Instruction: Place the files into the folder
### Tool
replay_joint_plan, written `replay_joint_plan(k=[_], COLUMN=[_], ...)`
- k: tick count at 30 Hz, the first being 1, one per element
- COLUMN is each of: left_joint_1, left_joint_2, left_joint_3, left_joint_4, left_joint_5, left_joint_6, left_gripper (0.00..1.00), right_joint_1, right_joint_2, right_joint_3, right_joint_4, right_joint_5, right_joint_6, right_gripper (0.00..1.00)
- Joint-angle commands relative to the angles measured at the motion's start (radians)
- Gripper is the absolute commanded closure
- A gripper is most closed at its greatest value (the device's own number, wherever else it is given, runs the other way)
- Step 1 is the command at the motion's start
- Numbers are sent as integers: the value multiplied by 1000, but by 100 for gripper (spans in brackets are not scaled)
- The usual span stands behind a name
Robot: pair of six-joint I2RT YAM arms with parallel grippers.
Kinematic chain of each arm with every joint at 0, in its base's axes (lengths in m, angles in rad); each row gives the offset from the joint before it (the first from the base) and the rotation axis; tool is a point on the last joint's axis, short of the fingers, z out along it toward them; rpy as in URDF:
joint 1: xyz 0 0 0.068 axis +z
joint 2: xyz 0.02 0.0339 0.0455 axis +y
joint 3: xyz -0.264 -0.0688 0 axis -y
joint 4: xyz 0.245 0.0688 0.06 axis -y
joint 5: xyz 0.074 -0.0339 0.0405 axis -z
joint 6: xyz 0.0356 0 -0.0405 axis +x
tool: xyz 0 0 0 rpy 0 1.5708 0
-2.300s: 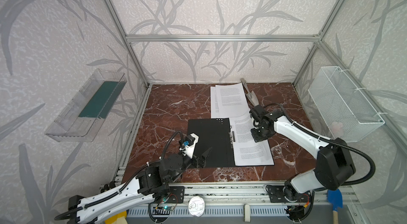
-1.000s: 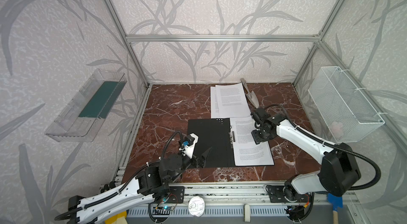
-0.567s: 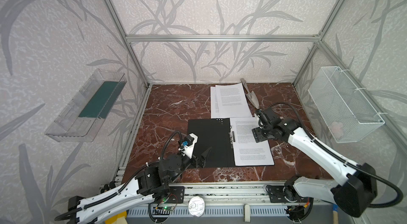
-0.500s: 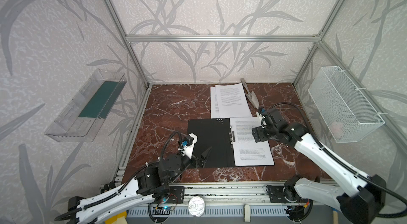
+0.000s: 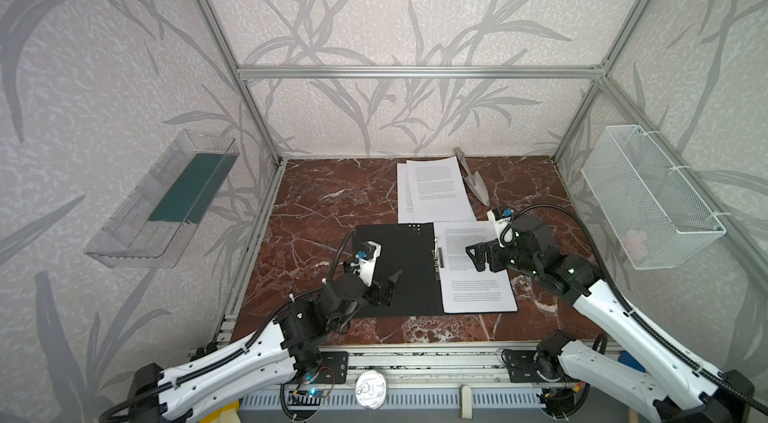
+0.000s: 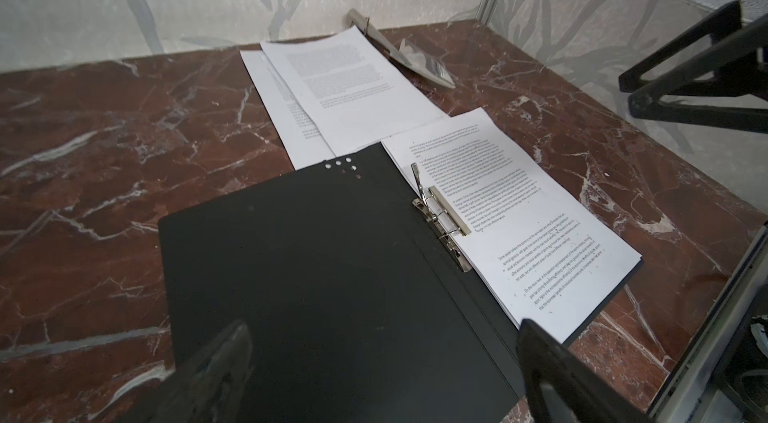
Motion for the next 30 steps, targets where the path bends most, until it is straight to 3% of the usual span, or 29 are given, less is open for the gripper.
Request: replay_joint_plan(k=[1,5,15,18,23,30], left_joint_1=[70,154,423,490,570,607], left_joint_2=[162,418,1007,1155,1355,1505], left_joint_3=[105,267,709,848,1035,1222], left_joint_4=[55,84,61,10,-27,-119], left_joint_5=[192,310,598,629,729,828], left_joint_6=[-81,-85,-116,-102,-112,-90], left_gripper=[3,7,37,42,52,54], right_joint_1=[-1,-4,-14,-15,-16,-18], right_joint_2=[-37,-41,-66,-37,-10,19], right_joint_3=[-50,-106,-264,-296,-313,-324], right_joint_4=[124,188,387,449,485,517], right_joint_5=[-31,-65,-143,-171,-168,-175], right_joint_6=[36,64,98,129,136,147], right_gripper=[1,1,1,1,1,1])
